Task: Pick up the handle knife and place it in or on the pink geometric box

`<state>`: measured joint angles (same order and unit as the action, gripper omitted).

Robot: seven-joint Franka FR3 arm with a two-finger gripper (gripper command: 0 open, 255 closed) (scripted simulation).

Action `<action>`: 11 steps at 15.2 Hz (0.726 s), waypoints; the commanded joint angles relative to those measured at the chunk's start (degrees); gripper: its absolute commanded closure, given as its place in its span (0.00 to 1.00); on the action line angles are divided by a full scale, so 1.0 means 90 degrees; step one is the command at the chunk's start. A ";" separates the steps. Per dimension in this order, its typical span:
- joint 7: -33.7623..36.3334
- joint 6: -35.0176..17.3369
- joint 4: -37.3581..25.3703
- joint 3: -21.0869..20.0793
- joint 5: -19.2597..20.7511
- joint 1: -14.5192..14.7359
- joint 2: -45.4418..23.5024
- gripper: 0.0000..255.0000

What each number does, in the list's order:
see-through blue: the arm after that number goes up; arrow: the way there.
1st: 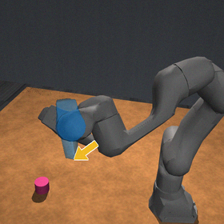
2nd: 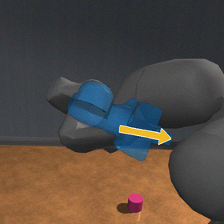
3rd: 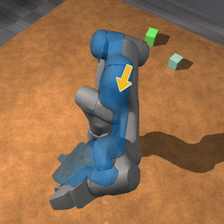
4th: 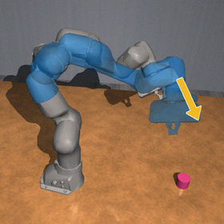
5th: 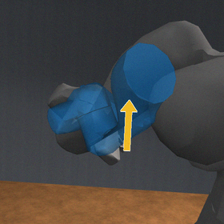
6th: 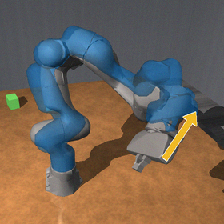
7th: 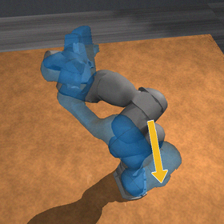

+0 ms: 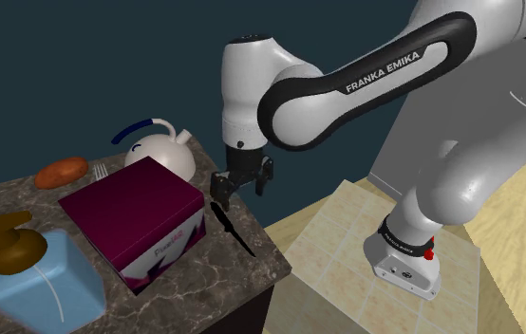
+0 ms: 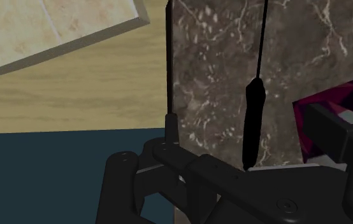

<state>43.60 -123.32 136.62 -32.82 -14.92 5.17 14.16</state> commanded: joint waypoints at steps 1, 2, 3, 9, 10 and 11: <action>0.0496 -0.0294 -0.0222 -0.0271 0.0276 -0.0046 -0.0522 0.00; 0.0768 -0.0419 -0.0360 -0.0395 0.0468 -0.0063 -0.0807 0.00; 0.0899 -0.0473 -0.0427 -0.0439 0.0566 -0.0060 -0.0942 0.00; 0.1074 -0.1029 -0.0201 -0.0506 0.0789 -0.0045 -0.1322 0.00; 0.1109 -0.1121 -0.0168 -0.0515 0.0835 -0.0043 -0.1392 0.00; 0.1130 -0.1175 -0.0149 -0.0519 0.0863 -0.0042 -0.1433 0.00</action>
<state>53.51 -133.23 134.96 -37.40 -7.39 4.74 1.63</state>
